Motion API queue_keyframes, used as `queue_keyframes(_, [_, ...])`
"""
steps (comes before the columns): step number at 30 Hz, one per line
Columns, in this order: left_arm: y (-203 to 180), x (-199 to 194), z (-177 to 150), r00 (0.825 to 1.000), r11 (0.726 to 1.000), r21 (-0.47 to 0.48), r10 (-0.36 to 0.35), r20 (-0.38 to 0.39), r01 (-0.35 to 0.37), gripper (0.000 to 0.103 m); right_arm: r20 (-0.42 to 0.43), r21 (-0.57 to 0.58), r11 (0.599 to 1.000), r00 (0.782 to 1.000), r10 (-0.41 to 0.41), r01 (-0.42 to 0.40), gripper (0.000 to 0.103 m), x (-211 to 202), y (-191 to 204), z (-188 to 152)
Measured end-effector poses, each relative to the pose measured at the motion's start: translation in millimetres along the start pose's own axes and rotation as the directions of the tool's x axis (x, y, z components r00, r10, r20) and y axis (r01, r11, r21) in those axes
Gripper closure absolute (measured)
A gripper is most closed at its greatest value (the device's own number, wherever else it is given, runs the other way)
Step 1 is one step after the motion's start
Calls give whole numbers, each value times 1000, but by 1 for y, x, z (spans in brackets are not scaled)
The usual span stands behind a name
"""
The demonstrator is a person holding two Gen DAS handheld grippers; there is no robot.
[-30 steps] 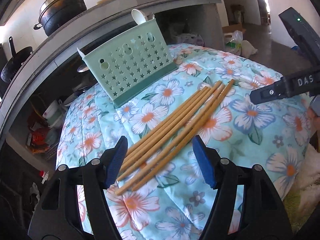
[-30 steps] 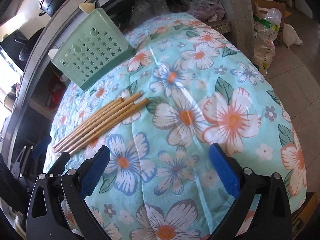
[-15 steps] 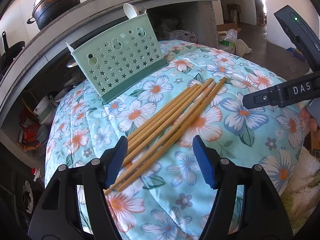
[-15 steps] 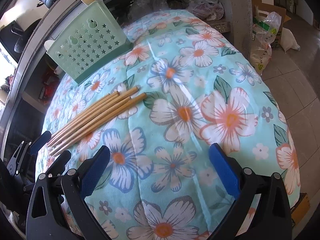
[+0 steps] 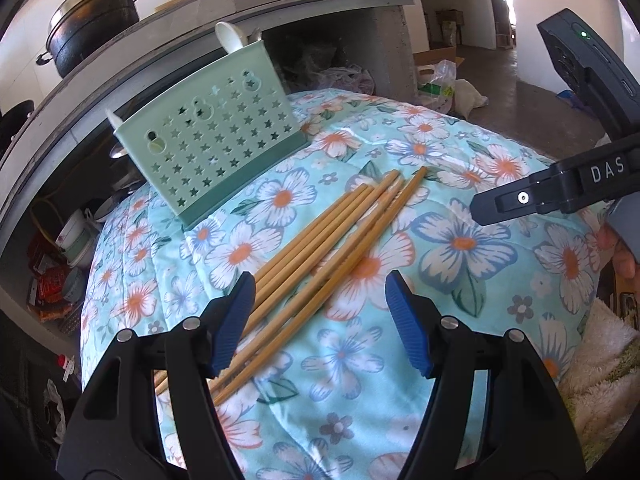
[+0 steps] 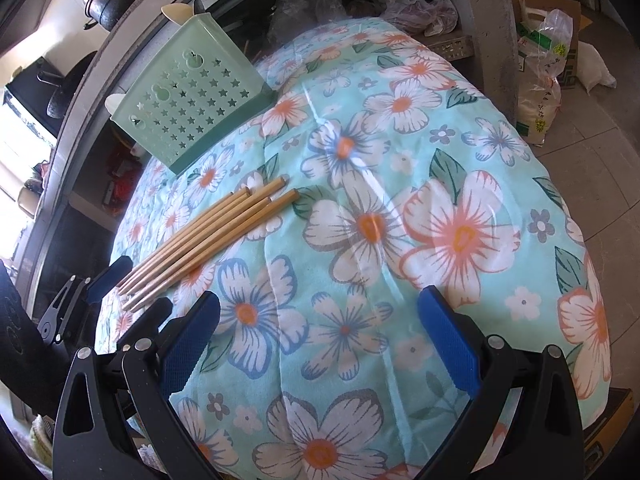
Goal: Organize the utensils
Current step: 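Close the left gripper on one wooden chopstick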
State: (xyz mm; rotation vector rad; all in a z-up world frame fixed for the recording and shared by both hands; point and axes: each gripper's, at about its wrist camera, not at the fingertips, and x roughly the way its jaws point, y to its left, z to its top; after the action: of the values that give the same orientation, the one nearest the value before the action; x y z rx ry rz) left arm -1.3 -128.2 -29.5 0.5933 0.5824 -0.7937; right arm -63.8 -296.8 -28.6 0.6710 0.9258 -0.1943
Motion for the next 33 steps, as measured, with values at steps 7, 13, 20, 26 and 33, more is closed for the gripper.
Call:
queue_keyframes(7, [-27, 13, 6, 999, 987, 155, 41, -12, -39, 53, 11, 96, 989, 994, 109, -110, 6, -5, -18, 3])
queue_keyframes(13, [-37, 26, 8, 998, 968, 248, 48, -32, -39, 71, 6, 90, 990, 994, 105, -105, 6, -5, -16, 3])
queue_keyframes(20, [-40, 34, 9, 997, 950, 306, 75, -32, -62, 91, 6, 91, 990, 994, 106, -107, 6, -5, -16, 3])
queue_keyframes(26, [-41, 25, 3, 996, 945, 322, 81, -34, -65, 95, 10, 97, 990, 995, 104, -104, 6, -6, -17, 4])
queue_keyframes(33, [-28, 6, -7, 991, 964, 263, 59, -123, -25, 98, 10, 118, 986, 993, 119, -120, 6, -6, -20, 4])
